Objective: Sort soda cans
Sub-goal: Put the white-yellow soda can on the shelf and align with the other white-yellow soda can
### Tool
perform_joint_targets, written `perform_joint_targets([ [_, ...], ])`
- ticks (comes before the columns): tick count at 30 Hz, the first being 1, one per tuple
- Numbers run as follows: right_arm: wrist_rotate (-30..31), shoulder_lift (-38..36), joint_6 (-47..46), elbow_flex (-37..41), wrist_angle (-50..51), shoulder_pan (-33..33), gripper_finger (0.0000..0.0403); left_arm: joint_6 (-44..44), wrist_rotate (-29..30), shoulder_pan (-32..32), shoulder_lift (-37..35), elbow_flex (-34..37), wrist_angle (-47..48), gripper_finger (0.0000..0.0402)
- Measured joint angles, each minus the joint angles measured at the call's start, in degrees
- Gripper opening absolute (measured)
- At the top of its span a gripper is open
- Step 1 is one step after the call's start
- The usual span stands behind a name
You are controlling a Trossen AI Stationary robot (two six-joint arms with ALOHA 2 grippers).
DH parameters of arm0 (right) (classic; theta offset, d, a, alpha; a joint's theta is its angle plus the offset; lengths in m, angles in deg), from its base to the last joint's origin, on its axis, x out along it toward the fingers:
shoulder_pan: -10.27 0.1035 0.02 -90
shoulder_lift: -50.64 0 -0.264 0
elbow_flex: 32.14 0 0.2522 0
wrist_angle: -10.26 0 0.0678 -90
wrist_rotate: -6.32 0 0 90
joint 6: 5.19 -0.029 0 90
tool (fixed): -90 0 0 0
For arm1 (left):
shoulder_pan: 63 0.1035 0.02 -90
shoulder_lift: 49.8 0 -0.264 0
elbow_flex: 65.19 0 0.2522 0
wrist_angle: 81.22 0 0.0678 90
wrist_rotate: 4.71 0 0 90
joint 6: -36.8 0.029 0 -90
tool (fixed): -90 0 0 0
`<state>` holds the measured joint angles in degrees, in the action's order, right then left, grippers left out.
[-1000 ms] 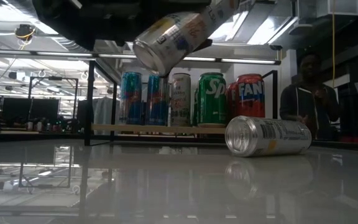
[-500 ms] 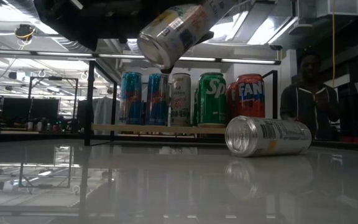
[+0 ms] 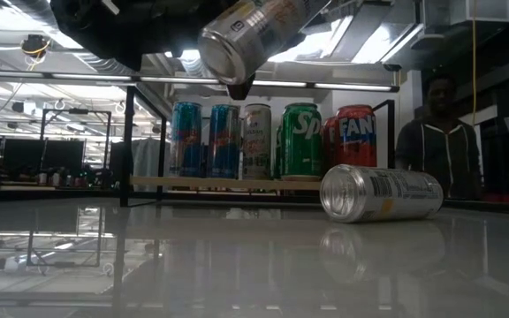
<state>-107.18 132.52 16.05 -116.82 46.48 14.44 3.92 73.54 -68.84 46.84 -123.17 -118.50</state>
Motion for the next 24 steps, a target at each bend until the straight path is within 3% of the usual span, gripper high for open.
perform_joint_targets([
  [5, 0.17, 0.01, -0.04, 0.04, 0.0, 0.0, 0.0358, -1.09, -0.02, 0.0, 0.0, 0.0, -0.04, 0.0234],
  [24, 1.93, 1.6, -0.31, 0.09, -1.83, 0.0, 0.0242, -1.11, 0.19, -0.04, -0.02, 0.0, -0.53, 0.0238],
])
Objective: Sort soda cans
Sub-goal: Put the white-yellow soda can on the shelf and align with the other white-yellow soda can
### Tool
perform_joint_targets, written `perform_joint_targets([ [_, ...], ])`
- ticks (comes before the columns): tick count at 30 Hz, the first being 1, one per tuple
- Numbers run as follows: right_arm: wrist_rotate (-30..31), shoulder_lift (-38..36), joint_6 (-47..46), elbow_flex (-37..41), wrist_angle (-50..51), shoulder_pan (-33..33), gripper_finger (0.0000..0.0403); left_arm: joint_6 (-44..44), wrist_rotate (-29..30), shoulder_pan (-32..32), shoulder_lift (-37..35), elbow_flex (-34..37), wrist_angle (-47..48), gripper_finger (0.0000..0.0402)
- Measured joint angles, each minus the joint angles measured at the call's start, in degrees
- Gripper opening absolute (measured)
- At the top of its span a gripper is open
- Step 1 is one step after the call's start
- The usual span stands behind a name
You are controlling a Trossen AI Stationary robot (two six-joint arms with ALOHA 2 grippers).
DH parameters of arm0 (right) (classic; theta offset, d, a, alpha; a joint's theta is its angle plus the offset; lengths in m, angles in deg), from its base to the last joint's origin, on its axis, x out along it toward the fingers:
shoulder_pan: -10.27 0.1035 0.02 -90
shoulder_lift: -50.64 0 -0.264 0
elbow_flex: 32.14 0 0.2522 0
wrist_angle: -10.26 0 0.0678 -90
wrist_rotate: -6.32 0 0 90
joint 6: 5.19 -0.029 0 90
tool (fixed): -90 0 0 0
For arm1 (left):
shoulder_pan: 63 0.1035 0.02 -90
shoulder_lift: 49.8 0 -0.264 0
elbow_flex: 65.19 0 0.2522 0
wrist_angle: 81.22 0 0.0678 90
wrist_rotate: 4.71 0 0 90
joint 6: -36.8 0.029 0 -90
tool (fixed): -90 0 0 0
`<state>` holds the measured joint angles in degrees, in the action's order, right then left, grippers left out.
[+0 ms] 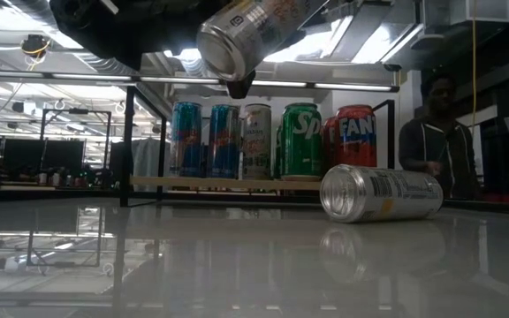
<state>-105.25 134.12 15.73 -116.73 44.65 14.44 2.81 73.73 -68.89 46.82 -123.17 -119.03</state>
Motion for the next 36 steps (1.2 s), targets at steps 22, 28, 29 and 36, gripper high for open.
perform_joint_targets([
  [22, -0.05, 0.15, -3.46, 0.04, 0.17, -0.02, 0.0246, 1.57, 2.78, 0.24, -0.04, -0.09, 0.1, 0.0347],
  [28, 0.12, 0.15, -6.7, -0.01, 1.08, -0.04, 0.0246, 2.85, 4.71, 0.35, -0.09, -0.1, 2.36, 0.0367],
  [29, 0.41, 0.15, -7.27, -0.38, 2.07, -0.07, 0.0246, 3.13, 4.94, 0.45, -0.11, -0.12, 3.29, 0.0367],
  [36, 5.49, 0.07, -7.67, -5.04, 9.79, -0.07, 0.0246, 5.25, 5.28, 0.52, 0.0, -0.09, 10.05, 0.0364],
])
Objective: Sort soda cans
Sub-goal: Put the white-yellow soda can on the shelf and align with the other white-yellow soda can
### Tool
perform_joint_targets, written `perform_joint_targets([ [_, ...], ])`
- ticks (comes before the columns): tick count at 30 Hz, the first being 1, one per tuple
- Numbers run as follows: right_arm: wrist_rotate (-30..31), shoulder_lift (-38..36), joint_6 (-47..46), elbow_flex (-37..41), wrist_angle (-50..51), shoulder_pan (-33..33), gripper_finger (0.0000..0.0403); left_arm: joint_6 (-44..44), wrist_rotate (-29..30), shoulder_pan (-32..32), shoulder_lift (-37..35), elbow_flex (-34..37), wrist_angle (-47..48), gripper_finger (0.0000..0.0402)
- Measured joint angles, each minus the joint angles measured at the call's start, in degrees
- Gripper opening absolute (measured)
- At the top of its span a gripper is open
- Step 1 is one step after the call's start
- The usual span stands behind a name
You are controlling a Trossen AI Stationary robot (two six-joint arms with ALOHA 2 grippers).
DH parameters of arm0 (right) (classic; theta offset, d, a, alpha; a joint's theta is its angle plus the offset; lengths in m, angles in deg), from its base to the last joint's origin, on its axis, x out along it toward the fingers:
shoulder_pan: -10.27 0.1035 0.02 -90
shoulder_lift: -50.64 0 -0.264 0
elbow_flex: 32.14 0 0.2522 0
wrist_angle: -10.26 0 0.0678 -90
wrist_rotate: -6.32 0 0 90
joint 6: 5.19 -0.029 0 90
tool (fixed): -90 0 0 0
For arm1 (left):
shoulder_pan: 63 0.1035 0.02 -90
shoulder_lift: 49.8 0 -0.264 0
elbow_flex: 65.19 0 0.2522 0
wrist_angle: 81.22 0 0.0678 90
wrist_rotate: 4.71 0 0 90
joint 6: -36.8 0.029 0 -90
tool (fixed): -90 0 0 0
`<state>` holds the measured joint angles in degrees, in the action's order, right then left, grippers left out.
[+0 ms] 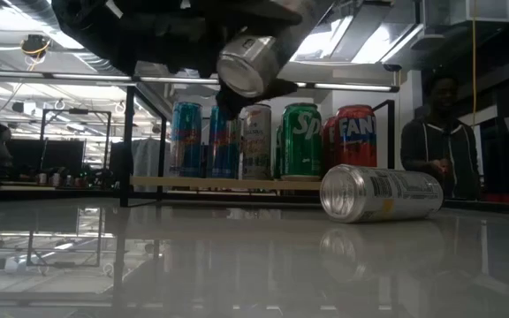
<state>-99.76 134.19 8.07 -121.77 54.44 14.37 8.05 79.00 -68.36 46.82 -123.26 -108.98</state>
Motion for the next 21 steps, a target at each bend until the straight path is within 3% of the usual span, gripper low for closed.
perform_joint_targets([
  [16, 3.32, -0.03, -6.77, -7.4, 11.33, 0.0, 0.0246, 0.48, -0.09, -3.09, 0.02, 0.11, 18.3, 0.0363],
  [21, 4.68, 0.28, -7.06, -9.83, 12.03, 0.02, 0.0246, 0.44, -0.1, -5.35, 0.02, 0.11, 20.13, 0.0363],
])
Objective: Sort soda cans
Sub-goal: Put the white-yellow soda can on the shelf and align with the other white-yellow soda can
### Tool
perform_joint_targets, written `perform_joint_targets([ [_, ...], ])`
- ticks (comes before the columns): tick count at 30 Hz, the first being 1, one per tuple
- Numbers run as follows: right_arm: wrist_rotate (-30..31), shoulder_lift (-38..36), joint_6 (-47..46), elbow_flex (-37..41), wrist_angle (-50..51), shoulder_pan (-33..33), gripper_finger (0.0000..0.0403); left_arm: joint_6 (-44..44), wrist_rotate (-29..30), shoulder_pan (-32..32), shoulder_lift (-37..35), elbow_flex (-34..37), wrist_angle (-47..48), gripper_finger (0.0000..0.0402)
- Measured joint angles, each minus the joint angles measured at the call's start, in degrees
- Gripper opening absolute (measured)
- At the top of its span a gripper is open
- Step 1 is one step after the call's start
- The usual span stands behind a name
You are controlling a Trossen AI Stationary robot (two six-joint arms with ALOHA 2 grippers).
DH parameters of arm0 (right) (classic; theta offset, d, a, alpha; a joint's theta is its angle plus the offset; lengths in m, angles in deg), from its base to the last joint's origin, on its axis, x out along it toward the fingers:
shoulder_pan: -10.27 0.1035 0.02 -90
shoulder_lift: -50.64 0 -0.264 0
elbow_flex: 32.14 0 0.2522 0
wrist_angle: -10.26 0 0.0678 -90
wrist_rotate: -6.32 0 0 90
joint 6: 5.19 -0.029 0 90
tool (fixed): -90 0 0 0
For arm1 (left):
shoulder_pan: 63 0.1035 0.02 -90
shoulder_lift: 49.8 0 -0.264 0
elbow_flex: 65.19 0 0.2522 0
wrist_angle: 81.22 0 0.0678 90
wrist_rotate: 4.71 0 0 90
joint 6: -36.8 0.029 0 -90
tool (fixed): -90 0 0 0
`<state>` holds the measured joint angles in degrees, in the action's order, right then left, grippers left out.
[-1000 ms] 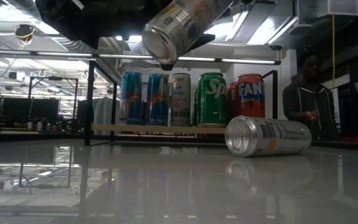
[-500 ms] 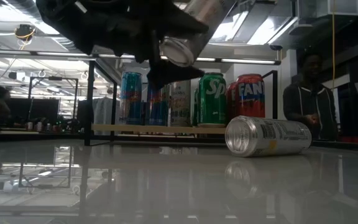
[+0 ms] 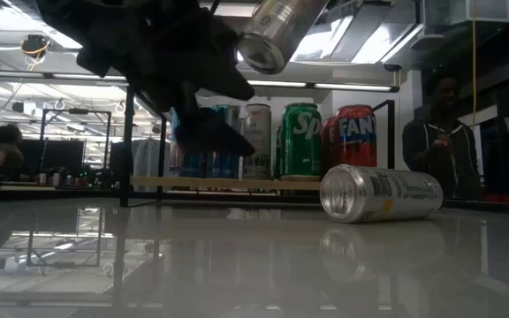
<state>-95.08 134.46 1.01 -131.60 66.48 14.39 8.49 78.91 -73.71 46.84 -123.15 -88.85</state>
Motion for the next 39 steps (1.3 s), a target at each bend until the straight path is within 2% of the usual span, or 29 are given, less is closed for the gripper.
perform_joint_targets([
  [7, 0.38, 5.71, -0.01, -7.24, 4.3, -2.27, 0.0246, 0.0, 3.12, -1.87, 0.05, 0.11, 0.58, 0.0363],
  [10, 2.57, 9.4, 0.13, -10.58, 6.17, -3.93, 0.0246, 0.45, 4.96, -2.39, 0.07, -0.01, -0.38, 0.0363],
  [17, 2.84, 15.65, 1.55, -15.12, 8.26, -7.7, 0.0246, 0.59, 8.19, -2.5, 0.04, -0.04, -0.25, 0.0363],
  [20, 2.91, 17.92, 1.59, -15.7, 10.94, -9.19, 0.0246, 0.57, 8.94, -2.5, 0.04, -0.04, -0.07, 0.0363],
  [28, 3.32, 21.12, 1.6, -16.05, 10.23, -12.65, 0.0246, 0.56, 9.1, -2.5, 0.04, -0.04, -0.07, 0.0363],
  [39, 3.68, 22.03, 4.97, -15.98, 9.82, -16.35, 0.0246, 0.52, 9.12, -2.5, 0.04, -0.04, -0.08, 0.0363],
])
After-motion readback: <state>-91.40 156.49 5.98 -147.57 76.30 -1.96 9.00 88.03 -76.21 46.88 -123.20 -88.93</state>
